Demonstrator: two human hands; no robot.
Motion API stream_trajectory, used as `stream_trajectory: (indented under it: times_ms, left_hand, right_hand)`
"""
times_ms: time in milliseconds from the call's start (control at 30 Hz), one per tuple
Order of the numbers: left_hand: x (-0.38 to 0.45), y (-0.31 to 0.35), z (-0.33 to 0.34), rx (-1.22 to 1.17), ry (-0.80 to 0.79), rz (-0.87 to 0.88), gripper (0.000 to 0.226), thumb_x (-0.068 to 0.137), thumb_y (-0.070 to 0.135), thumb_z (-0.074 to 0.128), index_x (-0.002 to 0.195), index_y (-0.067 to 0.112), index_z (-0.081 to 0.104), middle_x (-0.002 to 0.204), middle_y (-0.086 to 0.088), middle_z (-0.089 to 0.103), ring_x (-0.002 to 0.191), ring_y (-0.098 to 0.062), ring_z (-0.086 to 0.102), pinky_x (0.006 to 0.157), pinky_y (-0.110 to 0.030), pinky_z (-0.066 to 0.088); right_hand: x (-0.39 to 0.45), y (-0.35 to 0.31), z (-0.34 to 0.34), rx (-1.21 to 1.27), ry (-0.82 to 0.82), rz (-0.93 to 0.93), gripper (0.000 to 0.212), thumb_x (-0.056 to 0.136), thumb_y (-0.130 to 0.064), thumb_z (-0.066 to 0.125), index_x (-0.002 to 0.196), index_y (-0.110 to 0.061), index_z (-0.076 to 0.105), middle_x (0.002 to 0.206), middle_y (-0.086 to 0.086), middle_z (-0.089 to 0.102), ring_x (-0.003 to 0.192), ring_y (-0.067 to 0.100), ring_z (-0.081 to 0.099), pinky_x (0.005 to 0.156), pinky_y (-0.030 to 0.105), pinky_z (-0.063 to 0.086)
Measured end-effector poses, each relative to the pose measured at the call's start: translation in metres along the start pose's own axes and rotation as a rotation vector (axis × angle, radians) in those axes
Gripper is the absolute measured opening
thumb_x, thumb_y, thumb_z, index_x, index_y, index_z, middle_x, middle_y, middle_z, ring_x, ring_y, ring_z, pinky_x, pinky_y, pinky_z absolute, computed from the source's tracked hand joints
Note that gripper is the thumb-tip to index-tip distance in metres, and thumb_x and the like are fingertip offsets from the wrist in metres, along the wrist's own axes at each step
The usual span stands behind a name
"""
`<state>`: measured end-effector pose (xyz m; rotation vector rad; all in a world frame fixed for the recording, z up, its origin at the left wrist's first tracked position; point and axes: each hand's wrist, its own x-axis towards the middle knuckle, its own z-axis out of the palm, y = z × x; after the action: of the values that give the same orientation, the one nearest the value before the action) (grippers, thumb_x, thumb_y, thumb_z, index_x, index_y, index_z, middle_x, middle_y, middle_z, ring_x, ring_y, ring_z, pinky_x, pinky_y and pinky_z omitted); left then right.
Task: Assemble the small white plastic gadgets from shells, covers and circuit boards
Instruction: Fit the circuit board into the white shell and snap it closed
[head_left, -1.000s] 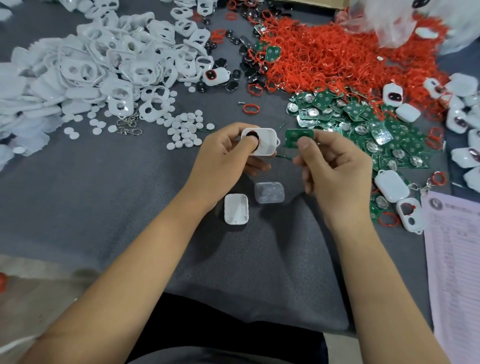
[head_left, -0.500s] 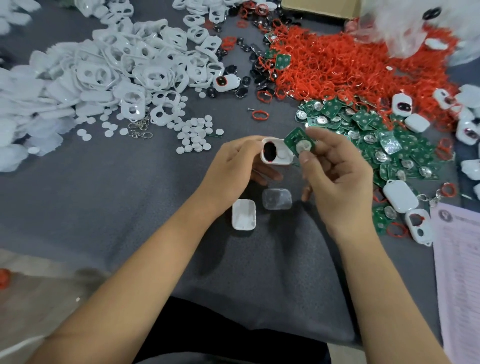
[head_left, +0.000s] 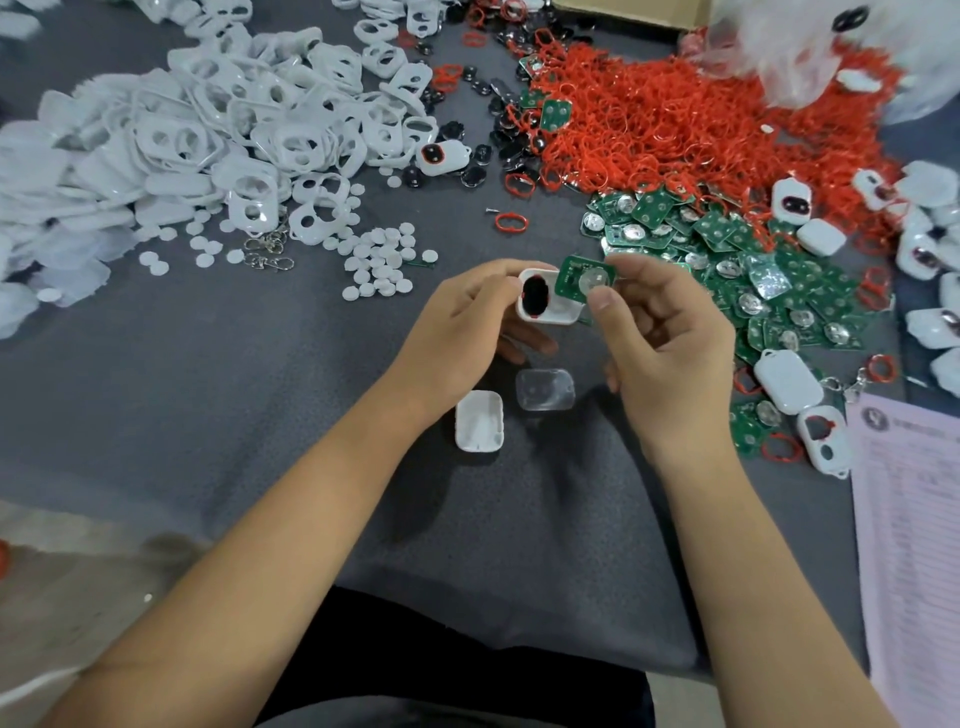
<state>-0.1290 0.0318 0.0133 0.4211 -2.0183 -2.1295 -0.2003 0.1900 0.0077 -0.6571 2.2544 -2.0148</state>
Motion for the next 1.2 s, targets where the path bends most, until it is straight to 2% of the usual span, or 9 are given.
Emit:
stream_trajectory:
  times_ms: [167,267,400,533,633,767,1033,1133,1200]
  left_hand:
    - [0.001,-0.002,0.0,0.009,0.021,-0.011,0.04,0.097,0.023,0.036,0.113,0.023,0.073,0.098,-0.004,0.079,0.082,-0.026,0.078,0.062,-0.024,0.055]
    - [0.002,-0.003,-0.001,-0.048,0.087,-0.013,0.033,0.107,0.018,0.037,0.11,0.018,0.07,0.098,-0.009,0.077,0.08,-0.024,0.077,0.062,-0.026,0.056]
    - [0.005,-0.003,-0.003,-0.091,0.165,-0.033,0.031,0.112,0.014,0.035,0.121,0.003,0.063,0.116,-0.024,0.072,0.085,-0.026,0.078,0.071,-0.029,0.062]
    - [0.005,-0.003,-0.003,-0.105,0.173,-0.038,0.029,0.113,0.014,0.036,0.122,0.003,0.062,0.118,-0.022,0.071,0.086,-0.024,0.078,0.073,-0.028,0.061]
    - [0.005,-0.002,-0.002,-0.108,0.173,-0.037,0.03,0.113,0.013,0.036,0.124,0.002,0.061,0.114,-0.018,0.072,0.083,-0.022,0.078,0.072,-0.026,0.061]
    - [0.006,-0.003,-0.002,-0.1,0.174,-0.024,0.03,0.113,0.013,0.035,0.124,0.003,0.061,0.115,-0.02,0.072,0.084,-0.023,0.078,0.073,-0.028,0.061]
    - [0.007,-0.005,-0.003,-0.114,0.178,-0.03,0.032,0.112,0.014,0.033,0.124,0.005,0.061,0.121,-0.027,0.069,0.085,-0.026,0.078,0.07,-0.028,0.06]
    - [0.007,-0.004,-0.003,-0.141,0.172,-0.028,0.031,0.112,0.013,0.032,0.123,0.005,0.061,0.121,-0.03,0.068,0.082,-0.024,0.077,0.07,-0.028,0.061]
    - [0.006,-0.004,-0.003,-0.14,0.157,-0.026,0.032,0.112,0.013,0.032,0.121,0.005,0.062,0.12,-0.03,0.068,0.081,-0.023,0.077,0.07,-0.028,0.061]
  right_hand:
    - [0.0,0.001,-0.001,-0.052,0.088,-0.02,0.014,0.097,-0.013,0.065,0.108,-0.021,0.068,0.074,-0.014,0.059,0.059,0.008,0.05,0.057,0.026,0.042]
    - [0.002,0.005,-0.006,-0.227,0.146,0.013,0.016,0.091,-0.007,0.062,0.099,-0.017,0.071,0.065,-0.012,0.051,0.057,0.002,0.043,0.059,0.017,0.038]
    - [-0.001,0.007,-0.012,-0.578,-0.014,-0.027,0.019,0.089,-0.011,0.067,0.104,-0.015,0.077,0.079,-0.003,0.067,0.068,0.008,0.057,0.07,0.026,0.049]
    - [-0.004,0.005,-0.014,-0.672,-0.076,-0.162,0.037,0.089,-0.019,0.07,0.126,-0.019,0.069,0.112,0.004,0.054,0.088,0.007,0.051,0.076,0.029,0.046]
    - [-0.007,0.001,-0.019,-0.681,-0.222,-0.224,0.028,0.089,-0.032,0.072,0.116,-0.028,0.073,0.112,-0.005,0.054,0.09,0.01,0.056,0.075,0.04,0.052]
    - [-0.009,-0.002,-0.014,-0.762,-0.388,-0.354,0.029,0.084,-0.035,0.079,0.112,-0.03,0.078,0.112,-0.004,0.063,0.101,0.023,0.059,0.074,0.042,0.054]
    - [-0.009,0.0,-0.006,-0.673,-0.587,-0.42,0.03,0.085,-0.003,0.074,0.114,-0.011,0.079,0.088,0.004,0.069,0.083,0.03,0.052,0.078,0.045,0.049]
    - [-0.009,-0.003,-0.01,-0.525,-0.536,-0.331,0.027,0.089,0.001,0.069,0.112,-0.011,0.078,0.087,0.001,0.067,0.083,0.022,0.056,0.078,0.03,0.046]
    - [-0.007,-0.006,-0.014,-0.395,-0.392,-0.251,0.02,0.096,-0.004,0.066,0.109,-0.014,0.077,0.094,-0.001,0.07,0.088,0.013,0.063,0.079,0.023,0.047]
